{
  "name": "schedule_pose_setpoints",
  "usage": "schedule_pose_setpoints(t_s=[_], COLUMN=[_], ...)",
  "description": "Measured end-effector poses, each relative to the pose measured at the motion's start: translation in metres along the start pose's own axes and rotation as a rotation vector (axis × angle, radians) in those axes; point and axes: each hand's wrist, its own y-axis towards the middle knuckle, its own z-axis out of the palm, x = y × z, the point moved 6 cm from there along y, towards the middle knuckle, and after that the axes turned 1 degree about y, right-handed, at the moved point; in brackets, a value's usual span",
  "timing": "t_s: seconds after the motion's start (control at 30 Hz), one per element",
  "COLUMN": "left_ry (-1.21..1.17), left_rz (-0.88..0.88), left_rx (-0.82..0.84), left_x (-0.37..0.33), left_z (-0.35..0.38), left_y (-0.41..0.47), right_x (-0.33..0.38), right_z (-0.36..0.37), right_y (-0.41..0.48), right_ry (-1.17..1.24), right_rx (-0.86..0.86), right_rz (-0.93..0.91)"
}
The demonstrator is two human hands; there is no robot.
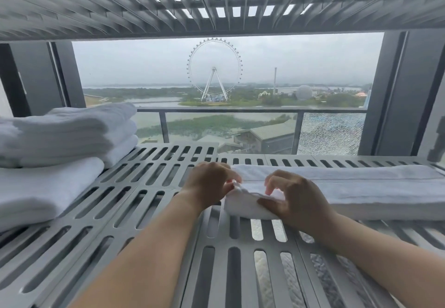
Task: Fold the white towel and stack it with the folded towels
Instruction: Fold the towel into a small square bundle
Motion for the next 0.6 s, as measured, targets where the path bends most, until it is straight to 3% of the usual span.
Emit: schedule_pose_setpoints(t_s=[0.17, 0.37, 0.6], left_ry=[-0.036, -0.047, -0.012], left_rz=[-0.092, -0.283, -0.358], left_rx=[-0.019, -0.016, 0.299], left_x=[0.009, 0.017, 0.021], left_z=[0.002, 0.005, 0.009], left_y=[-0.001, -0.001, -0.006], right_x=[0.013, 0.012, 0.015], right_z=[0.004, -0.004, 0.015], right_y=[0.0, 0.0, 0.0], right_ry=[-0.075, -0.159, -0.2], right_rx=[-0.104, -0.208, 0.02], right_rz=[-0.124, -0.06, -0.037])
